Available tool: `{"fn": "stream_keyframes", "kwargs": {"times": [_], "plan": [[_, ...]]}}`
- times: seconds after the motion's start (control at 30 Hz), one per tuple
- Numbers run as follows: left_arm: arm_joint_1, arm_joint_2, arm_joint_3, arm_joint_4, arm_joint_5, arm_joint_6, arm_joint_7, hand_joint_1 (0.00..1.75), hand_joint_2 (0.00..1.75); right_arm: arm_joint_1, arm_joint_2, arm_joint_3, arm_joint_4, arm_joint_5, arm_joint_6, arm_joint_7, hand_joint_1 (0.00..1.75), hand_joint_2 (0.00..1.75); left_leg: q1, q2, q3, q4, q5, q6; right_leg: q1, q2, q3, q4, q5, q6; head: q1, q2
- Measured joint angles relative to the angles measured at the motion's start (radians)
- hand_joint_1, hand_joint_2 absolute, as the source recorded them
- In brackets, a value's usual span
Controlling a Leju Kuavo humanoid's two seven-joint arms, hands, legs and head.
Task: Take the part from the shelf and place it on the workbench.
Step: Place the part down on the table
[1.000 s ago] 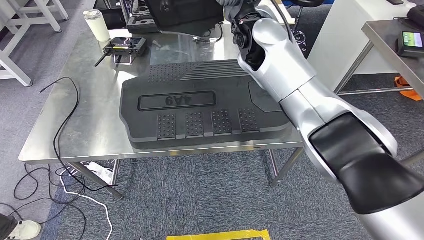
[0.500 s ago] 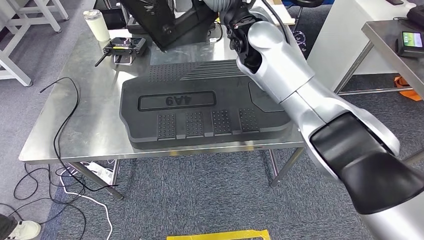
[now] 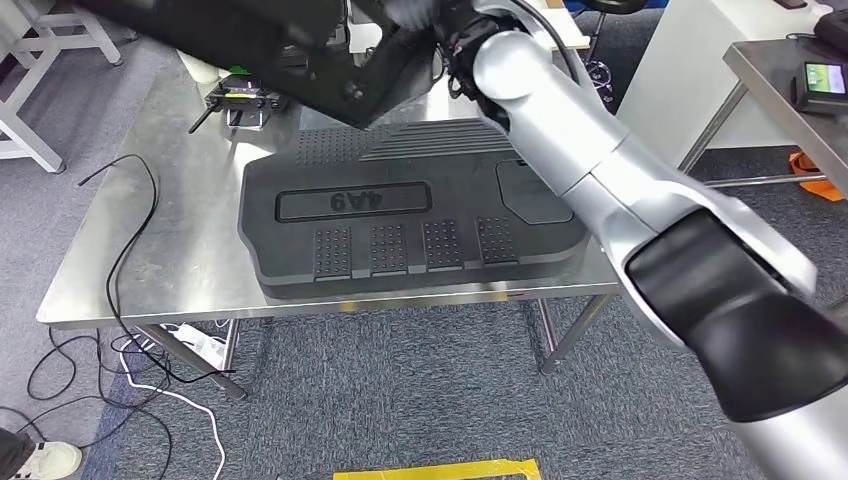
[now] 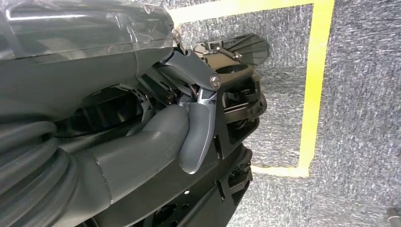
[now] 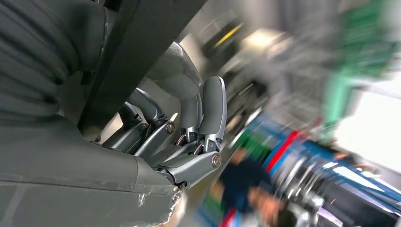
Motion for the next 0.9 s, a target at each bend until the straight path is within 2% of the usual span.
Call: {"fn": "stream_keyframes", "kwargs": {"times": [0.1,0.2,0.37,0.43,0.5,0.57,0.67,0.9], "plan": [[0.002,0.000,0.000,0.000,0.007,0.000,-0.004,1.75,1.75,-0.053,0.013,0.097,0.013,0.329,0.086,0.206,1.75,1.75,0.000,-0.001,0.000,0.000,0.000,0.000,0.001,-0.001,0.000,0.000,0.000,0.000,0.000,0.000],[0.002,0.000,0.001,0.000,0.012,0.000,0.003,1.75,1.75,-0.080,0.043,0.170,0.060,0.556,0.102,0.316,1.75,1.75,0.001,-0.002,-0.001,-0.001,0.000,0.000,0.001,-0.002,-0.001,0.000,0.000,0.000,0.000,0.000],[0.002,0.000,0.001,0.000,0.014,0.002,0.013,1.75,1.75,-0.096,0.074,0.207,0.132,0.870,0.130,0.330,1.75,1.75,0.002,-0.002,-0.001,-0.001,0.000,0.000,0.001,-0.002,-0.001,0.000,0.000,0.000,0.000,0.000],[0.002,0.000,0.001,-0.001,0.014,0.003,0.013,1.75,1.75,-0.097,0.081,0.208,0.151,1.082,0.202,0.330,1.75,1.75,0.002,-0.002,-0.001,-0.001,0.000,0.000,0.001,-0.002,-0.001,0.000,0.000,0.000,0.000,0.000],[0.002,0.000,0.001,-0.001,0.015,0.004,0.015,1.75,1.75,-0.086,0.085,0.194,0.156,1.328,0.320,0.331,1.75,1.75,0.002,-0.002,-0.001,-0.001,0.000,0.000,0.001,-0.002,-0.001,0.000,0.000,0.000,0.000,0.000],[0.002,0.000,0.001,-0.001,0.016,0.005,0.018,1.75,1.75,-0.064,0.089,0.165,0.151,1.501,0.431,0.334,1.75,1.75,0.002,-0.001,-0.001,-0.001,0.000,0.000,0.001,-0.002,0.000,0.000,0.000,0.000,0.000,0.000],[0.001,0.000,0.001,-0.001,0.017,0.005,0.023,1.75,1.75,-0.033,0.094,0.119,0.137,1.551,0.501,0.336,1.75,1.75,0.002,0.000,-0.001,0.000,0.000,0.000,0.001,-0.001,0.000,0.000,0.000,0.000,0.000,0.000],[0.002,0.000,0.001,-0.001,0.018,-0.003,0.026,1.75,1.75,0.008,0.115,0.019,0.118,1.462,0.498,0.336,1.75,1.75,0.002,0.000,-0.001,0.000,0.000,0.000,0.001,0.000,0.000,0.000,0.001,0.000,0.000,0.000]]}}
